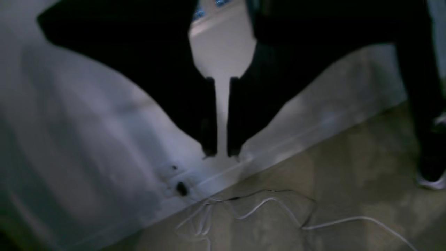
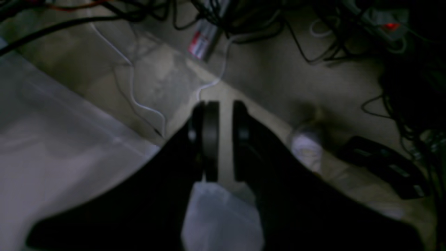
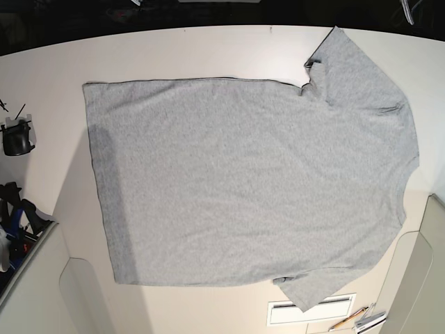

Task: Fold the T-shirt properly
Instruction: 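Move both grippers toward the shirt's shoulder corners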

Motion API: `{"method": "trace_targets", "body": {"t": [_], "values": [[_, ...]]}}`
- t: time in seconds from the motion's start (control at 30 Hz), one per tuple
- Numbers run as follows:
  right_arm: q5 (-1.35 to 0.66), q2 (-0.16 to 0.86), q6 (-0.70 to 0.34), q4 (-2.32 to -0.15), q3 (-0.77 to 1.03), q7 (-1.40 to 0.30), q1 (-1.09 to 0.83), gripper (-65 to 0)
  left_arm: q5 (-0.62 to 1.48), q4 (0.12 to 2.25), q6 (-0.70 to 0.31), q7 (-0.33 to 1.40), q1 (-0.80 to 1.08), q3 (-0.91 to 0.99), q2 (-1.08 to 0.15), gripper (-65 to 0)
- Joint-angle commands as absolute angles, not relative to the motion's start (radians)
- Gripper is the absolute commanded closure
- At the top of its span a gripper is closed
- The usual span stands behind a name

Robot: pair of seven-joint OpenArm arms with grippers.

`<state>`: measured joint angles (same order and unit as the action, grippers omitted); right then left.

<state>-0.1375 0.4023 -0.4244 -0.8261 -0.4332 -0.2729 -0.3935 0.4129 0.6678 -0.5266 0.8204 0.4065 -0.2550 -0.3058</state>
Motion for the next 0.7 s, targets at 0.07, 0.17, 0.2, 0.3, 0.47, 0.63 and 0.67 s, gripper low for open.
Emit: {"method": "trace_targets", "body": {"t": [0.07, 0.17, 0.2, 0.3, 0.47, 0.63, 0.67], "values": [[-0.150, 0.463, -0.456, -0.943, -0.432, -0.267, -0.458, -6.4, 0.423, 0.783, -0.535, 0.879, 0.494, -0.142, -0.325, -5.5], [-0.162, 0.506, -0.474, -1.043, -0.431, -0.267, -0.508, -6.4, 0.434, 0.906, -0.535, 0.900, 0.582, -0.041, -0.340, -5.5], [-0.171, 0.521, -0.477, -1.074, -0.431, -0.267, -0.522, -6.4, 0.437, 0.951, -0.535, 0.902, 0.612, -0.010, -0.345, -5.5], [-0.211, 0.564, -0.479, -1.170, -0.431, -0.270, -0.567, -6.4, 0.469, 1.082, -0.535, 0.905, 0.706, 0.081, -0.360, -5.5], [-0.253, 0.627, -0.479, -1.339, -0.412, -0.305, -0.638, -6.4, 0.540, 1.317, -0.536, 0.910, 0.846, 0.250, -0.366, -5.5], [-0.292, 0.640, -0.480, -1.480, -0.321, -0.354, -0.707, -6.4, 0.612, 1.546, -0.536, 0.910, 0.961, 0.418, -0.366, -5.5], [-0.307, 0.640, -0.480, -1.502, -0.298, -0.366, -0.714, -6.4, 0.635, 1.588, -0.535, 0.910, 0.979, 0.451, -0.366, -5.5]]}}
